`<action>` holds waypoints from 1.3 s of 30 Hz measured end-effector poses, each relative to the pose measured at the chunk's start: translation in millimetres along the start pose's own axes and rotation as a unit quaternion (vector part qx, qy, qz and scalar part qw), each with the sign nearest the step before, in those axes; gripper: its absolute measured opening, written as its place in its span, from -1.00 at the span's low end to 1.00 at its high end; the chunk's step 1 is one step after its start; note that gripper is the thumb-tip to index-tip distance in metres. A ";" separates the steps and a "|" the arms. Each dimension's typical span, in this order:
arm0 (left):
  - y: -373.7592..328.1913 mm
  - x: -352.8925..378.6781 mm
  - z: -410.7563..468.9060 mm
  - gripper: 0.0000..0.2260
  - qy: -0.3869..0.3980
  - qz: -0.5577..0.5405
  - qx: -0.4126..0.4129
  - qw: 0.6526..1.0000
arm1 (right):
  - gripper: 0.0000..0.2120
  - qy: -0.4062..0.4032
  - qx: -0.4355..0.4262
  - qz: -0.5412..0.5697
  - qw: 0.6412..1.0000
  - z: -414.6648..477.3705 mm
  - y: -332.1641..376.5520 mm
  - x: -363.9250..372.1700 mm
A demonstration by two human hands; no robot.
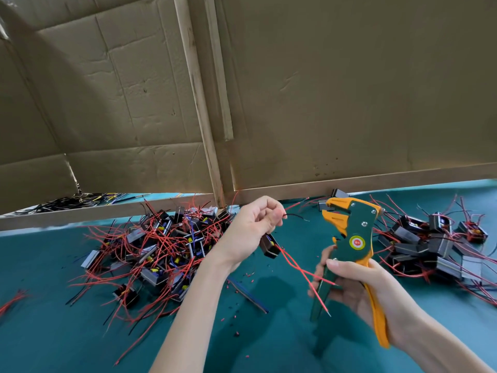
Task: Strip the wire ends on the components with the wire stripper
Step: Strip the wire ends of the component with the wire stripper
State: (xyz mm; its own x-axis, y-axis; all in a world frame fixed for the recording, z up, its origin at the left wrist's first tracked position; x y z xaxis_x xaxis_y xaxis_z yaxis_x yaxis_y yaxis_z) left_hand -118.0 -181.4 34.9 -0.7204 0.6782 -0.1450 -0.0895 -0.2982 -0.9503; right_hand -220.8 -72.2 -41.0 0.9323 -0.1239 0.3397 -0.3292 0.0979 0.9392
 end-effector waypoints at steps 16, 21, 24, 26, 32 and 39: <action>-26.4 10.1 -4.8 -0.90 0.015 0.036 0.028 0.999 | -0.66 0.077 0.004 -0.035 0.996 -4.7 2.1 15.6; -24.4 14.3 -6.9 -0.86 0.039 0.038 0.012 0.998 | -0.72 0.074 -0.001 -0.042 0.996 -7.7 3.2 13.8; -24.3 12.2 -7.8 -0.83 0.043 0.039 0.004 0.998 | -0.63 0.083 0.006 -0.041 0.996 -6.3 0.7 14.2; -25.5 11.2 -8.3 -0.83 0.045 0.041 0.005 0.998 | -0.59 0.088 0.009 -0.046 0.995 -4.8 -1.1 14.3; -27.4 8.1 -8.6 -0.93 0.029 0.048 0.009 0.998 | -0.65 0.101 0.003 -0.060 0.993 -3.1 -2.5 12.5; -26.1 6.5 -9.5 -0.94 0.036 0.065 -0.004 0.997 | -0.62 0.087 0.009 -0.102 0.991 -3.6 -3.2 7.0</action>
State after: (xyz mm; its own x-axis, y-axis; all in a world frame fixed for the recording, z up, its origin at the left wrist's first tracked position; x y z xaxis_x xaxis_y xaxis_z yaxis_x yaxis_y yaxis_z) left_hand -113.8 -162.8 56.1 -0.6740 0.6811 -0.2859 0.0075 -0.3807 -0.9247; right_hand -212.7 -69.8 -41.8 0.9910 0.0330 0.1294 -0.1315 0.0713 0.9888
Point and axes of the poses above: each hand's wrist, its own z-axis towards the middle knuckle, its own x-axis out of the palm, y = z × x, the point moved 9 cm from there along z, towards the middle knuckle, and after that the axes turned 7 degrees about -z, right-handed, at the moved point
